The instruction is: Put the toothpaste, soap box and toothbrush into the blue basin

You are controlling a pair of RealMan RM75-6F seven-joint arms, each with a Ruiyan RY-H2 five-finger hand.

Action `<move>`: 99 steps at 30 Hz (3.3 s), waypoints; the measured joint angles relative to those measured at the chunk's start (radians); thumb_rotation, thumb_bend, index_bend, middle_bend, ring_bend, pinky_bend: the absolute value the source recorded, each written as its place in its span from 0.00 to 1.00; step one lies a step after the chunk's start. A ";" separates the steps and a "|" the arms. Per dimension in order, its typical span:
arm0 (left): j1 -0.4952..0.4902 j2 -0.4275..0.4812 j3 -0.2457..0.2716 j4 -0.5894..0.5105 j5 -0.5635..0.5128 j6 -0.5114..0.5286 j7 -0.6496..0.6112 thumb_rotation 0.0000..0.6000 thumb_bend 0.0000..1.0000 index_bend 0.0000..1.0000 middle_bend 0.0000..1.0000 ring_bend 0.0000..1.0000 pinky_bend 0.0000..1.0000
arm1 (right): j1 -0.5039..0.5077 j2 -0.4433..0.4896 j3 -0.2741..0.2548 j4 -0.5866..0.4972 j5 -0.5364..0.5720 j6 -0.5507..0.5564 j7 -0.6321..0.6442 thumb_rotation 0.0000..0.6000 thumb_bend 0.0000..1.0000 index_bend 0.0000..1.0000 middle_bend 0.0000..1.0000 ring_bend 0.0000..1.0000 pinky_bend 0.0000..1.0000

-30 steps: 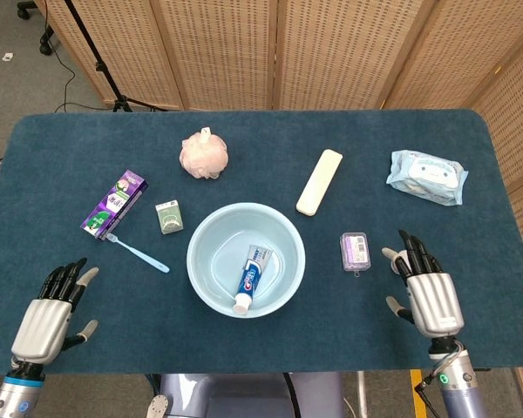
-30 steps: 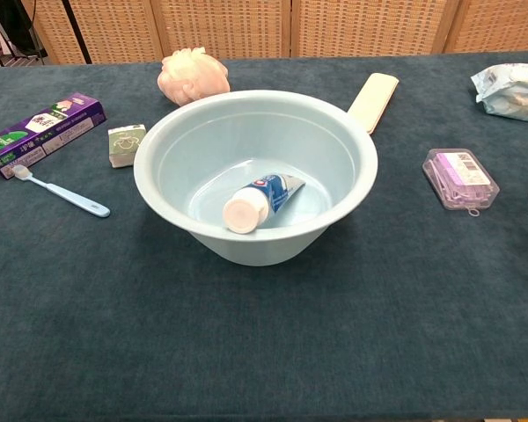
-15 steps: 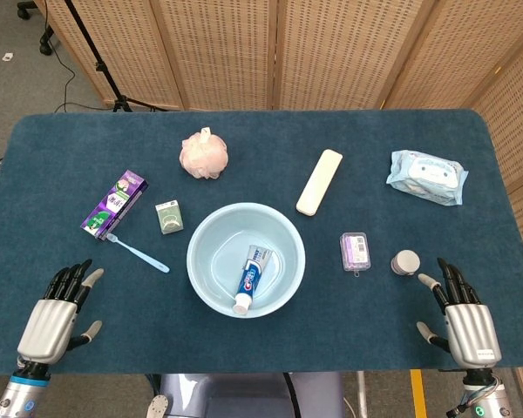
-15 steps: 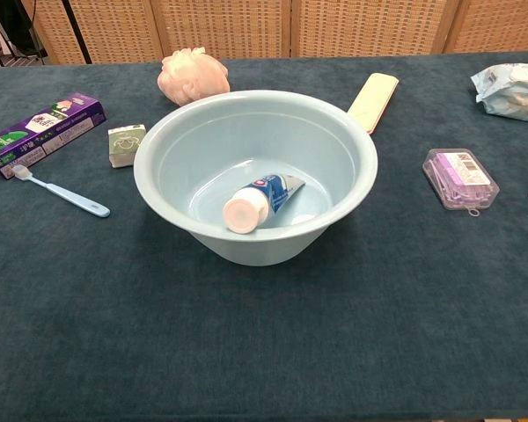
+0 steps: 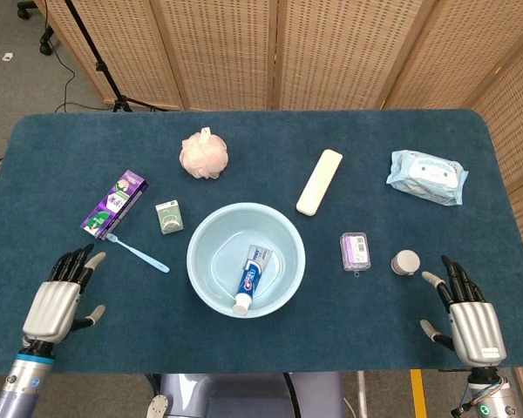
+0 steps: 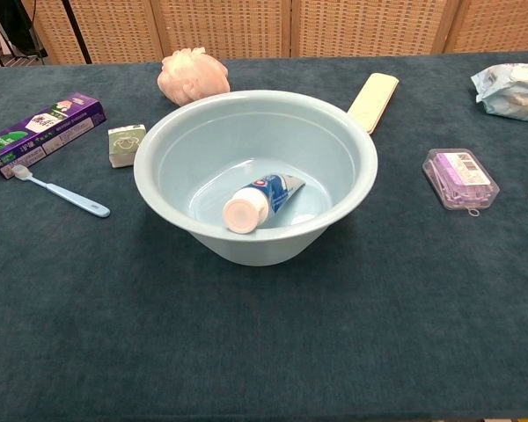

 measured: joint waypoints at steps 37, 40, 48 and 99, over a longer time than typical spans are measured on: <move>-0.701 -0.242 -0.235 0.316 -1.000 -0.409 0.416 1.00 0.24 0.10 0.00 0.00 0.08 | -0.004 0.013 0.068 0.044 0.056 -0.081 0.102 1.00 0.19 0.21 0.00 0.00 0.21; -0.723 -0.271 -0.224 0.349 -1.014 -0.408 0.427 1.00 0.24 0.13 0.00 0.00 0.08 | -0.005 0.015 0.071 0.046 0.057 -0.084 0.109 1.00 0.20 0.21 0.00 0.00 0.21; -0.758 -0.332 -0.201 0.417 -1.037 -0.404 0.426 1.00 0.24 0.14 0.00 0.00 0.08 | -0.010 0.023 0.084 0.048 0.065 -0.078 0.133 1.00 0.20 0.21 0.00 0.00 0.21; -0.720 -0.312 -0.257 0.315 -0.813 -0.184 0.332 1.00 0.37 0.74 0.37 0.38 0.35 | -0.019 0.023 0.100 0.051 0.067 -0.087 0.157 1.00 0.20 0.21 0.00 0.00 0.21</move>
